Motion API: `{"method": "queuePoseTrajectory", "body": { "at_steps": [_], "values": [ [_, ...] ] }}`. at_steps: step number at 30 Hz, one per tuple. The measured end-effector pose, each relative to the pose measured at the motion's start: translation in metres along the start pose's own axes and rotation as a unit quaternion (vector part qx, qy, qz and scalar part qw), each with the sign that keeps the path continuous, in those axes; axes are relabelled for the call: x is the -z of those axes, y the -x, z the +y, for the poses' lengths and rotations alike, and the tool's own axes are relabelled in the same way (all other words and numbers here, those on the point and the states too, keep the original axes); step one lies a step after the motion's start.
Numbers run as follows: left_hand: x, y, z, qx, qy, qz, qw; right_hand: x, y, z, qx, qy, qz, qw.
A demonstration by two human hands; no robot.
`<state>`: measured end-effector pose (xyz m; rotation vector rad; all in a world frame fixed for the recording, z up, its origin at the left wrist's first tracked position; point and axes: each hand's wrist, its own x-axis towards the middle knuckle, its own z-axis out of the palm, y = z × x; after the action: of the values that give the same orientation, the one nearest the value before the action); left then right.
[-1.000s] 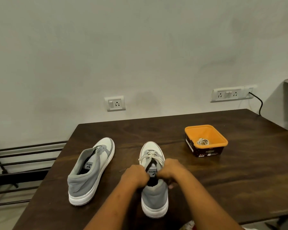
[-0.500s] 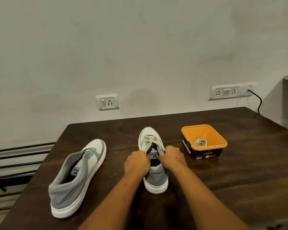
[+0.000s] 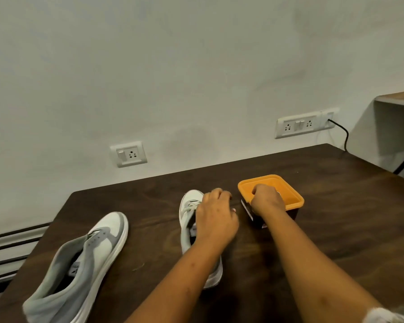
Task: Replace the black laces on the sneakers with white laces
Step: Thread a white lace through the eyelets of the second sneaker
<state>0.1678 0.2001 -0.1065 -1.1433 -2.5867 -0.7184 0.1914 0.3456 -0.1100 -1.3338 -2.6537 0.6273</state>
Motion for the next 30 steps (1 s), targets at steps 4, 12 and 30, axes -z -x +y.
{"method": "queuePoseTrajectory", "body": {
  "at_steps": [4, 12, 30],
  "values": [
    [-0.026, -0.023, 0.012, -0.008, -0.039, -0.069, 0.997, 0.001, -0.035, 0.007, -0.02, 0.077, -0.049, 0.996],
    [-0.055, -0.046, 0.014, -0.031, -0.093, -0.115, 0.988, -0.025, -0.068, 0.018, -0.036, 0.138, -0.11, 0.984],
    [0.092, 0.035, -0.096, 0.257, -0.022, -0.023, 0.966, 0.031, 0.049, -0.085, 0.135, -0.495, -0.136, 0.848]
  ]
}}
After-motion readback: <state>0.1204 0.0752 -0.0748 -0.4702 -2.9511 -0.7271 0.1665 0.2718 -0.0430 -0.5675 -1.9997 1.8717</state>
